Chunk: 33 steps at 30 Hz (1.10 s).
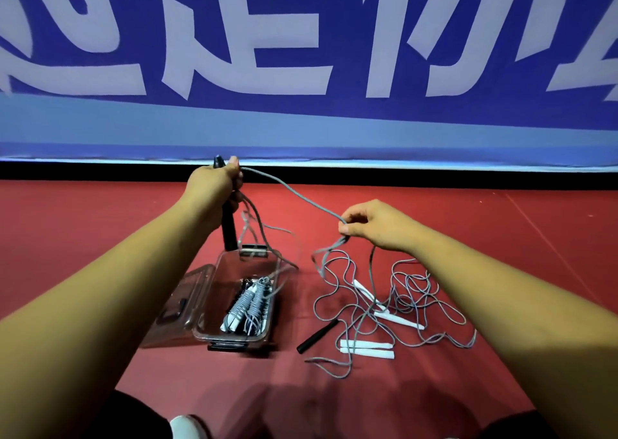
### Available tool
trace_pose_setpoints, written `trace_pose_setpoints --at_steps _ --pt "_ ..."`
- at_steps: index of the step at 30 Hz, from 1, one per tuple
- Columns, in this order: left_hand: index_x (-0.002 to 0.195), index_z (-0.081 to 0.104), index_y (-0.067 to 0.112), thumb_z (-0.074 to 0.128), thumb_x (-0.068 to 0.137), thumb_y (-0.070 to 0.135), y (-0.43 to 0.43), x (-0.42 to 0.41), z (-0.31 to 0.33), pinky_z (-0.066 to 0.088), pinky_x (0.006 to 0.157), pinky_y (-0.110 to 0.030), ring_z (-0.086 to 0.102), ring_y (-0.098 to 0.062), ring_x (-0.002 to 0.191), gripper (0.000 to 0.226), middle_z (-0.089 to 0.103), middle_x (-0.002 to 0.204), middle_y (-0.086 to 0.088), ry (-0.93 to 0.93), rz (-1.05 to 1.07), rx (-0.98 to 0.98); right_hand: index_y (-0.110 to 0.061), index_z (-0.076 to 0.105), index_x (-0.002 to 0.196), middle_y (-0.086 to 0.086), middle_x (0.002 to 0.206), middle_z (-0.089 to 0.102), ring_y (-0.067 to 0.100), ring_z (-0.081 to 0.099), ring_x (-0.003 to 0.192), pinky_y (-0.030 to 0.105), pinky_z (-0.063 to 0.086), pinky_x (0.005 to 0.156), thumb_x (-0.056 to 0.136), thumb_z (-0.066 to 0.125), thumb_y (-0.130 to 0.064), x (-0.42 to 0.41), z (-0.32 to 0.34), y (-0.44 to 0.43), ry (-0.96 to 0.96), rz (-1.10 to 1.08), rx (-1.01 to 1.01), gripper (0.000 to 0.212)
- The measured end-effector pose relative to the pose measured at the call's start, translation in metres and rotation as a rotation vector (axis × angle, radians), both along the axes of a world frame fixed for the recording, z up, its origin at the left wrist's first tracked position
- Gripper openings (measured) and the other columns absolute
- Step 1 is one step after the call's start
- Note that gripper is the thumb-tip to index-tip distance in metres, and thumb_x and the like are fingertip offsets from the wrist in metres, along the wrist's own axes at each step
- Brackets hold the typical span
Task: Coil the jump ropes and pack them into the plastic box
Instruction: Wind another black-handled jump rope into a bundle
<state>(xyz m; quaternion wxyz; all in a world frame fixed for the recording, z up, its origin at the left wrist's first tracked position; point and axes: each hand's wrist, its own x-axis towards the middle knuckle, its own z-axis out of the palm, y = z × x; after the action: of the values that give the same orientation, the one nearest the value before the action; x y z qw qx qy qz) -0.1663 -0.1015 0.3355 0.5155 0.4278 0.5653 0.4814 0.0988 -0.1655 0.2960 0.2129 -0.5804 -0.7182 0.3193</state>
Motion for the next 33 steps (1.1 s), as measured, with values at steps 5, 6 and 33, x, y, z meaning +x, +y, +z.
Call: trace_pose_setpoints --at_steps 5,6,33 --pt "0.086 0.067 0.003 0.062 0.091 0.008 -0.011 -0.008 0.004 0.027 0.032 -0.013 0.062 -0.016 0.036 0.008 0.07 0.083 -0.011 0.703 -0.268 -0.073 0.005 0.065 0.089 0.011 0.066 0.063 0.0 0.06 0.047 0.009 0.043 0.052 0.092 0.058 0.002 -0.01 0.016 0.002 0.214 -0.083 0.005 0.008" --pt "0.087 0.069 0.001 0.065 0.089 0.008 -0.016 -0.004 0.005 0.029 0.032 -0.014 0.063 -0.017 0.038 0.008 0.07 0.076 -0.01 0.838 -0.339 -0.063 0.005 0.066 0.09 0.01 0.064 0.061 0.002 0.058 0.044 0.011 0.043 0.05 0.092 0.057 0.002 -0.014 0.019 0.001 0.204 -0.078 -0.024 0.01" --pt "0.099 0.058 0.001 0.049 0.101 0.008 0.002 -0.027 -0.009 0.026 0.025 -0.013 0.057 -0.016 0.036 0.011 0.066 0.095 -0.017 0.503 -0.08 -0.148 -0.004 0.068 0.085 0.003 0.058 0.039 0.015 0.03 0.051 0.027 0.027 0.051 0.1 0.05 -0.013 0.022 -0.011 -0.006 0.228 -0.068 -0.308 0.025"
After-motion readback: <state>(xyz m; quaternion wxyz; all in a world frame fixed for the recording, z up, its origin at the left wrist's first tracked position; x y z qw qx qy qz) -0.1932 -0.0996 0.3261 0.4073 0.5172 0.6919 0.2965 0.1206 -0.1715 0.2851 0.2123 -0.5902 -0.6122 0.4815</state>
